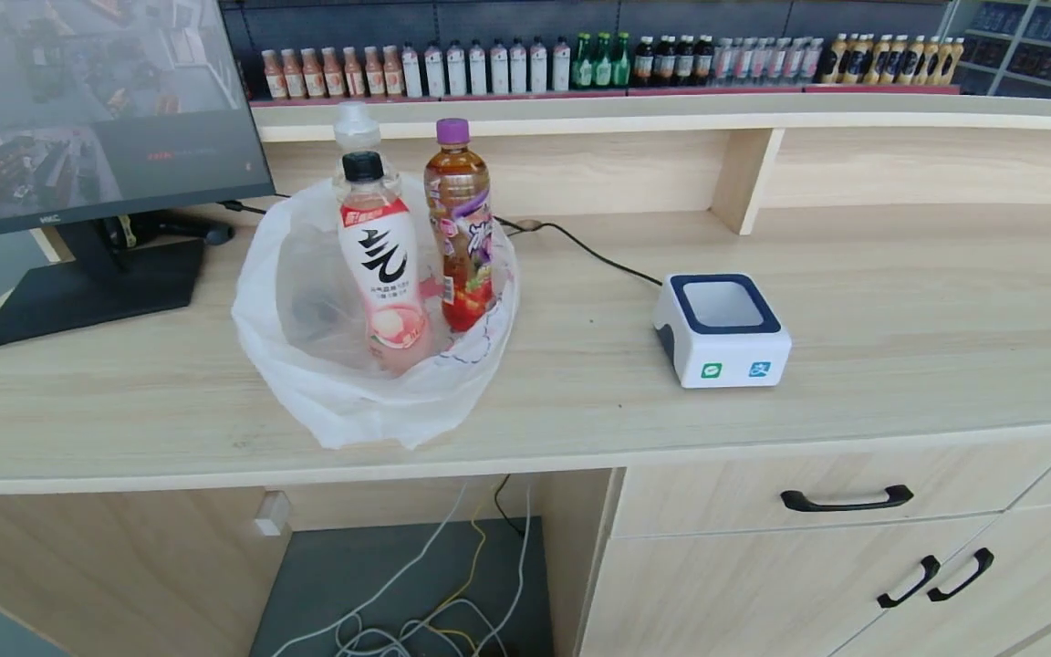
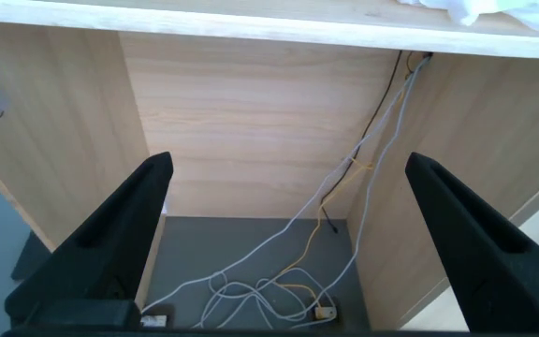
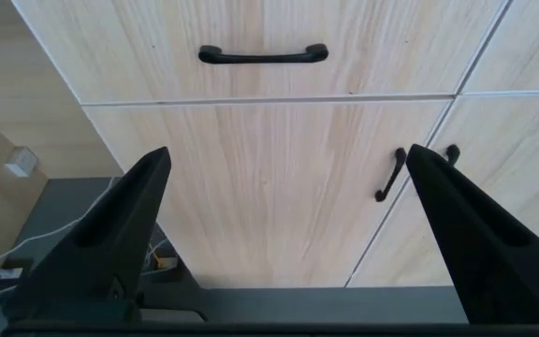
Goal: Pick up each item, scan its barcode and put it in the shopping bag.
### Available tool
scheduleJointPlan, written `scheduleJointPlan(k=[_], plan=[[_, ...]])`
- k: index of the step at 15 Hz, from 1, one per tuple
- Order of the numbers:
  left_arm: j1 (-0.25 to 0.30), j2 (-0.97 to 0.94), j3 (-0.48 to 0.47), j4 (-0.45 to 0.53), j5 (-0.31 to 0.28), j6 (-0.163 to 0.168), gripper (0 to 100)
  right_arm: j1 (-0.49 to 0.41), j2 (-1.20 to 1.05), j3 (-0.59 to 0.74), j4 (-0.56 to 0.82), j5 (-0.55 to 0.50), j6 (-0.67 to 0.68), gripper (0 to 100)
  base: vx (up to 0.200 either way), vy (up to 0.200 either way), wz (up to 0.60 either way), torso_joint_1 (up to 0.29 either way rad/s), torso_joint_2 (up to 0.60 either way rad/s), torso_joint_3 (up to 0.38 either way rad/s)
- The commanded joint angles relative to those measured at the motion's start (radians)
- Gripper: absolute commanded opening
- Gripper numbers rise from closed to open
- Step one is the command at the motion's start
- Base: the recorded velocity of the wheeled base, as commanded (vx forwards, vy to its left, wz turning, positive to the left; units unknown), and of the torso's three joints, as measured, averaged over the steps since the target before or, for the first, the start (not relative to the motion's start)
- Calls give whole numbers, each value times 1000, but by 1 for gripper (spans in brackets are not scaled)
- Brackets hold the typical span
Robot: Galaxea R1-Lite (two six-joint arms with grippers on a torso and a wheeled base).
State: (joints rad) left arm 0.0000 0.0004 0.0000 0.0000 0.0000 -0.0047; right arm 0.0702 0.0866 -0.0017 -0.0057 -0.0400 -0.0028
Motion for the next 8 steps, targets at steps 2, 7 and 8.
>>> scheduleJointPlan(k=[2, 7, 8], plan=[[0, 0, 0, 0, 0, -3, 100, 2, 4, 0, 0, 0, 0, 100, 0, -200, 0, 5, 5, 0], [0, 0, 0, 0, 0, -6, 100, 2, 4, 0, 0, 0, 1, 100, 0, -200, 0, 2, 3, 0], [0, 0, 0, 0, 0, -6, 100, 0, 4, 0, 0, 0, 0, 100, 0, -200, 0, 2, -2, 2]])
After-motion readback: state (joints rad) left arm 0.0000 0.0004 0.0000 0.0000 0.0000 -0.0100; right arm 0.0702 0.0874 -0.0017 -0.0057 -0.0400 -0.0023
